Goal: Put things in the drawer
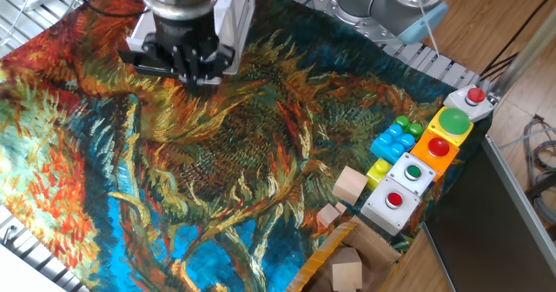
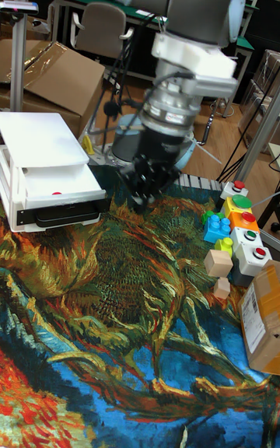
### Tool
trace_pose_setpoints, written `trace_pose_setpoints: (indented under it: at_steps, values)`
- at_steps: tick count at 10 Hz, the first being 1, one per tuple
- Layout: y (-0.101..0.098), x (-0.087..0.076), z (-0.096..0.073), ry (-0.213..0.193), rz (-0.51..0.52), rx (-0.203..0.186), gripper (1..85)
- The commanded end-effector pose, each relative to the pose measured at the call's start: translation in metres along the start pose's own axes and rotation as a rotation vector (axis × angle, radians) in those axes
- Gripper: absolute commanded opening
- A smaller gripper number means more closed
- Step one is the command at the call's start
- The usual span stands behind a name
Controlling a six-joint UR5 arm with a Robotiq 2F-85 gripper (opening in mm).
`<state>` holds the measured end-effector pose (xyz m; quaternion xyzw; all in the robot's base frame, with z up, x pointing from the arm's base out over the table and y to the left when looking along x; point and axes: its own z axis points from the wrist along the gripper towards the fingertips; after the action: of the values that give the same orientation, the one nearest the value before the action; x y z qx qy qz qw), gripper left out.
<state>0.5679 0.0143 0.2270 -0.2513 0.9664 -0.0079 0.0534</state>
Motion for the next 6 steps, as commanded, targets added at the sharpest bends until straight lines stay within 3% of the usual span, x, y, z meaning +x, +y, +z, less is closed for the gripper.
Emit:
trace_pose_setpoints:
  at_steps: [1, 4, 6]
  values:
    - [0.0213, -0.0572, 0.0184, -0.053, 0.028, -0.029, 1.3]
    - [0.0267, -0.0556, 0.0166, -0.018, 0.075, -0.038, 1.3]
    - [0.0217, -0.0523, 0.0168, -0.006, 0.053, -0.018, 1.3]
